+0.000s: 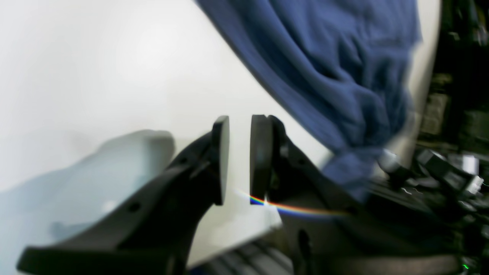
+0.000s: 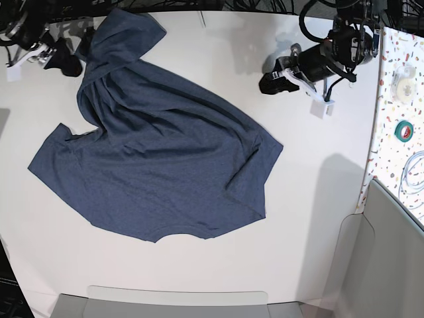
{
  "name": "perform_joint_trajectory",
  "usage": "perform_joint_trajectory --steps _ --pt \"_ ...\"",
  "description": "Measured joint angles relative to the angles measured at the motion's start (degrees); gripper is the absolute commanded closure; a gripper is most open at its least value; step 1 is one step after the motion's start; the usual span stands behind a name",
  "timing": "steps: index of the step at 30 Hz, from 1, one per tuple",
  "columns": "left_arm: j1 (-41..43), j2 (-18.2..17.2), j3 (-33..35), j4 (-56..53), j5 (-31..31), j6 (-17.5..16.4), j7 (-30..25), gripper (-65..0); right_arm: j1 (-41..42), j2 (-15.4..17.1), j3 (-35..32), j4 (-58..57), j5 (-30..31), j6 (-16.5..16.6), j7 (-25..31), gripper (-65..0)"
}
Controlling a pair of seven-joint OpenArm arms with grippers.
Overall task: Layout the t-shirt on the table in an organized manner, then fold the t-shirt properly
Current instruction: 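Grasp the shirt body with the left gripper near its middle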
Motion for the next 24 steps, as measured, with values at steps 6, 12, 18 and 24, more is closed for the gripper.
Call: perform_joint_trajectory --steps 6,12,18,24 --pt "-4.72 -0.22 13.38 -0.68 -4.20 -0.02 -0.04 -3.7 2.80 -2.14 1.16 10.10 -0.13 -0.02 2.25 -53.9" --pt "-13.29 0.24 26.88 -5.14 -4.48 0.28 0.02 -2.7 8.46 -9.14 -11.50 14.97 -14.69 0.17 1.33 -10.7" --pt "-18.32 2.71 27.96 -17.00 -3.58 0.94 -1.42 -2.5 11.41 -11.63 -18.29 14.97 -21.86 -0.02 1.40 0.0" --pt "-18.10 7.50 28.20 -23.50 2.84 0.72 -4.76 -2.5 11.85 -11.65 -19.39 14.97 -21.94 -0.17 1.77 0.0"
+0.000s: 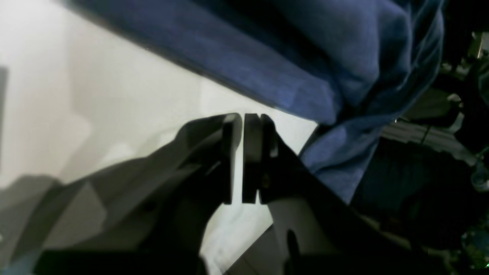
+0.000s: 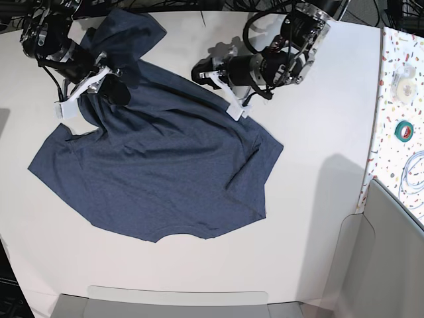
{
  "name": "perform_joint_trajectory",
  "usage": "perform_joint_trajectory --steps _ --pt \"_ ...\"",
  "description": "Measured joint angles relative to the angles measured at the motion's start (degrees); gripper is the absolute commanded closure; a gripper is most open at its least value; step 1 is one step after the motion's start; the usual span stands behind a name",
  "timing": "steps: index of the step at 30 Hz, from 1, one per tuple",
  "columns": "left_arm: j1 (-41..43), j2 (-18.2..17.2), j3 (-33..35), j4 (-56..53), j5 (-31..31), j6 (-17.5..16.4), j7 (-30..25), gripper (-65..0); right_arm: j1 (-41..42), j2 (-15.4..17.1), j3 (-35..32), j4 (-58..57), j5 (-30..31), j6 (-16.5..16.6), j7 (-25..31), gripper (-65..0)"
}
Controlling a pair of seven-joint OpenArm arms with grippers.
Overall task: Layout the t-shirt on the table in an organized manner, then fold the t-shirt properly
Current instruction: 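Grasp the shirt body with the left gripper near its middle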
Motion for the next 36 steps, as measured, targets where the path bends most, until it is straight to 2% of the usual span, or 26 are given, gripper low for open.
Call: perform_joint_trajectory --steps 6,13,19,27,30,32,34,36 --pt "1.25 0.63 -0.17 3.89 2.54 0.83 -1.01 -2.6 0.15 -0.02 0.07 0.00 -1.84 0.00 0.07 0.0" --pt "0.33 0.63 -1.31 6.64 1.55 1.46 -0.09 -3.3 0.31 -0.94 0.02 0.00 -4.13 -0.02 -0.04 0.0" --pt "-5.46 1.09 3.76 6.40 1.73 1.33 2.05 -4.7 1.31 -1.07 -0.02 0.00 -6.27 -0.07 -0.24 0.0" --pt "-9.09 0.61 5.05 -2.51 2.45 1.57 1.55 -4.5 1.14 -1.05 -0.09 -0.17 -6.34 -0.07 -0.24 0.0" --pt "-9.44 0.70 5.14 -5.09 1.79 1.36 -1.01 -4.5 1.14 -1.07 -0.09 -0.17 -6.29 -0.07 -0.26 0.0" --pt "-9.62 0.59 5.14 -7.02 0.74 0.11 -1.38 -4.5 1.14 -0.92 -0.09 -0.26 -6.25 -0.07 -0.26 0.0" --pt "-9.90 0.59 5.14 -7.78 2.86 -0.66 -0.81 -4.5 1.22 -0.90 -0.09 -1.09 -6.21 -0.07 -0.24 0.0" --pt "-9.79 0.94 5.14 -7.67 8.22 -1.18 -0.72 -4.5 1.25 0.09 -0.20 -2.19 -6.47 -0.04 -0.31 0.0"
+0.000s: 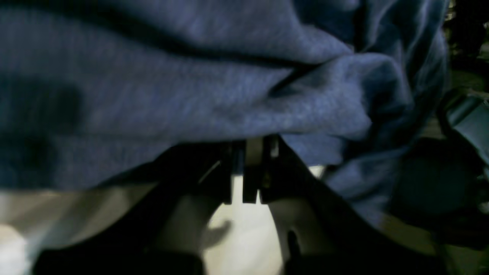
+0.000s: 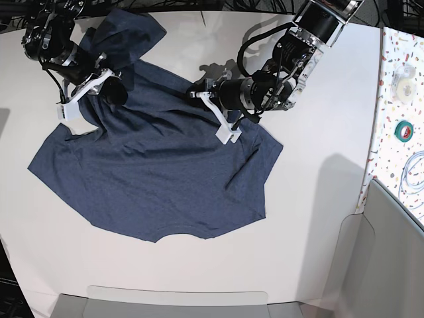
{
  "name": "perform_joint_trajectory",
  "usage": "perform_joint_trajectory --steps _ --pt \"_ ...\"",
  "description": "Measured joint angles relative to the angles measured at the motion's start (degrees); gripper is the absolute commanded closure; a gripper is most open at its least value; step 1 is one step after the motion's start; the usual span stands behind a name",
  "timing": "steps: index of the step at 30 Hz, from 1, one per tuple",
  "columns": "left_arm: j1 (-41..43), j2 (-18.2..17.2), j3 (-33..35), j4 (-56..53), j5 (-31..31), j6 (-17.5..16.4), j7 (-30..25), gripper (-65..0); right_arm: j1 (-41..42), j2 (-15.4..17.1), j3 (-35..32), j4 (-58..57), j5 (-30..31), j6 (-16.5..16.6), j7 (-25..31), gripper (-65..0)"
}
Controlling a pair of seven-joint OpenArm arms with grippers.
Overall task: Layout the t-shirt on the table in an organized manner, then fold the t-shirt properly
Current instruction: 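Grasp the shirt body with the left gripper near its middle, then drag the shirt with the left gripper toward its own side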
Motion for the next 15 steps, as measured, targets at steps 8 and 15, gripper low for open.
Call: perform_joint_trajectory --steps 8,15 --pt "4.09 -1.57 -0.04 1.51 18.16 -3.17 -6.19 -4.6 0.50 3.32 0.22 -1.84 -4.31 -0.11 0.02 0.0" --pt "4.94 -8.94 -0.59 1.99 26.10 -2.45 -12.31 -4.7 0.44 7.85 0.33 -1.84 -4.55 -0.13 0.04 0.0"
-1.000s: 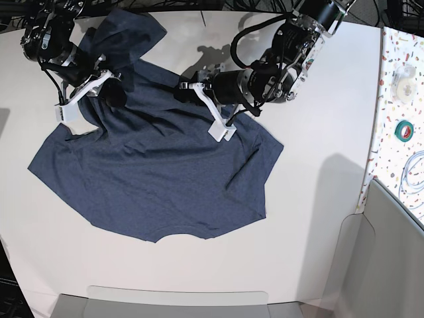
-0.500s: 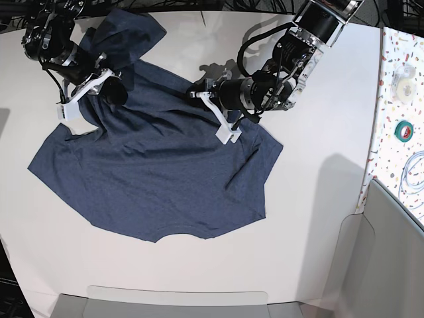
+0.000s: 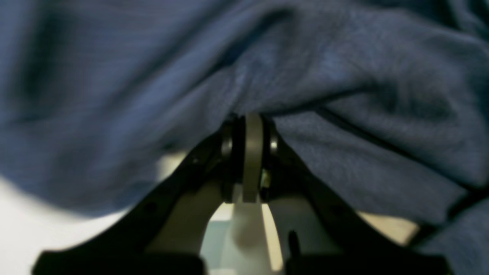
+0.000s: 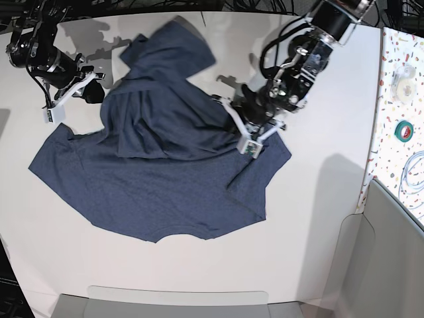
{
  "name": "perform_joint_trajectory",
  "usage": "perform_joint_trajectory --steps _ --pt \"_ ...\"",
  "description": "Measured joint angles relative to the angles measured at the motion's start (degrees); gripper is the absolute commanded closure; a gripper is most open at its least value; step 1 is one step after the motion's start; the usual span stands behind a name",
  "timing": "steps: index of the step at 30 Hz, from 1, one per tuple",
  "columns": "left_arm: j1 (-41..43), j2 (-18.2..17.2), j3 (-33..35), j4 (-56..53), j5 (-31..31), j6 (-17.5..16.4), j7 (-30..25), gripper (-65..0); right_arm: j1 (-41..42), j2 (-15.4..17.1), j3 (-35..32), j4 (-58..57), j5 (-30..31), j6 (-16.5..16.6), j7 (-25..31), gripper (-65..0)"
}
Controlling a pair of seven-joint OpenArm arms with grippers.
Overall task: Layout the t-shirt on the table in an organized manner, then fold the t-shirt properly
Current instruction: 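Drag the shirt with the left gripper toward its own side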
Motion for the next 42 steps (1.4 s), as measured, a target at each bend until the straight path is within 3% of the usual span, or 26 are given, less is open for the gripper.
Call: perform_joint_trajectory --steps 5,11,19,26,29,32,35,42 --pt "1.22 -5.66 -0.68 0.02 4.50 3.61 -0.85 -4.7 0.04 1.99 -0.04 -2.14 -2.43 0.04 0.20 0.0" --pt "3.43 -6.75 -0.72 0.13 6.29 5.01 -4.17 -4.7 -0.66 2.34 -0.13 -2.56 -3.23 0.15 -0.13 0.0" --pt "4.22 -5.70 -0.76 0.33 7.63 5.57 -4.20 -4.7 5.03 -4.72 -11.13 3.28 2.97 0.37 0.46 0.0" --pt "4.20 -5.73 -0.76 0.33 7.67 5.55 -4.17 -4.7 9.01 -14.08 -17.44 0.07 -7.34 0.37 0.31 0.0" --pt "4.20 -5.73 -0.74 0.33 7.67 5.53 -4.17 -4.7 8.94 -15.65 -18.01 -3.56 -13.84 0.28 1.01 0.0" --pt "4.20 -5.75 -0.76 0.33 7.69 5.55 -4.13 -4.7 8.04 -15.19 -20.41 -7.78 -18.93 0.22 0.20 0.0" --pt "4.17 -5.77 -0.76 0.33 7.63 5.49 -4.20 -4.7 5.79 -12.57 -21.81 -8.09 -18.93 0.24 0.50 0.0" --pt "4.07 -5.90 -0.76 0.33 7.54 5.49 -4.09 -4.7 2.84 -0.13 -21.92 -7.48 -12.22 0.70 2.21 0.0"
